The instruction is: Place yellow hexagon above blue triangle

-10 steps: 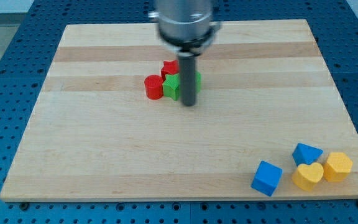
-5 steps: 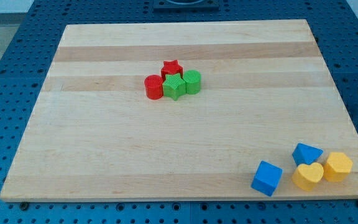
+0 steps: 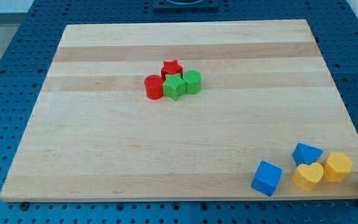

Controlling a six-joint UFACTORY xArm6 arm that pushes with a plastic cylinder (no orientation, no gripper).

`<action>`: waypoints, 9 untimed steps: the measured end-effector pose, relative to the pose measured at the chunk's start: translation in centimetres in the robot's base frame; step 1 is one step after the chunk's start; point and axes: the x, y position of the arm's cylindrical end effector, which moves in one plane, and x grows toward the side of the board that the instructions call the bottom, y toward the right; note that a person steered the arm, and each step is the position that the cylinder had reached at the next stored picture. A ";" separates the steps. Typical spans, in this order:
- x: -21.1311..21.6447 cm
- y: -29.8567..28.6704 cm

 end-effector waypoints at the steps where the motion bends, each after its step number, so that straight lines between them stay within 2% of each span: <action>1: -0.4 -2.7; 2: -4.8 -6.1; 4: -5.2 -6.1; 6: -5.6 0.5; 7: -7.6 -1.1; 9: -7.7 -10.0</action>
